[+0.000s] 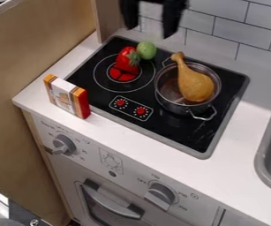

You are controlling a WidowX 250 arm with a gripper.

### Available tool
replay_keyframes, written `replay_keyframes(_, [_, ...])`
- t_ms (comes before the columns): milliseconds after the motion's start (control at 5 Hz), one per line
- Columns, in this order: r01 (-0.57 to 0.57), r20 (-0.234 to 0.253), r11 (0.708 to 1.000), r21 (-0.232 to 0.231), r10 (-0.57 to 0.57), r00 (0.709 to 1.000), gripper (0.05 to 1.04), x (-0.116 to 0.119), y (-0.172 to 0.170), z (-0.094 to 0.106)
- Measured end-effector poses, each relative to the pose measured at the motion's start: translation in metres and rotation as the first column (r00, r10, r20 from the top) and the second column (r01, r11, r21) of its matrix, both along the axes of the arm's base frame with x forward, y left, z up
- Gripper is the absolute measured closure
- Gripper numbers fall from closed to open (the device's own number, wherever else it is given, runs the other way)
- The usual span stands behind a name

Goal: Move the red berry to the left burner.

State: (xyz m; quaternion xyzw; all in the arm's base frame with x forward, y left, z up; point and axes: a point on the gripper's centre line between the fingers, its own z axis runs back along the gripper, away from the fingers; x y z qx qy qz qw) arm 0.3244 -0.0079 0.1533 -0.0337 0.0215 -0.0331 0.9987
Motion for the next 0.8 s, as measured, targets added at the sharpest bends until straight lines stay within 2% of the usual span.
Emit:
replay_keyframes(200, [-0.012,0.023,1.000,0.003,0.011,1.000,0.083,-0.003,-0.025,-0.007])
replay_keyframes(400, [-0.034,0.046,0.999,0.016,0.034,0.998,0.083,-0.004,-0.038,-0.020])
replay_keyframes(600, [-0.050,0.064,0.998,0.035,0.048,0.997,0.083,-0.004,-0.047,-0.023])
replay_keyframes(800, [-0.028,0.045,0.998,0.048,0.026,0.999,0.083,-0.008,-0.048,-0.023])
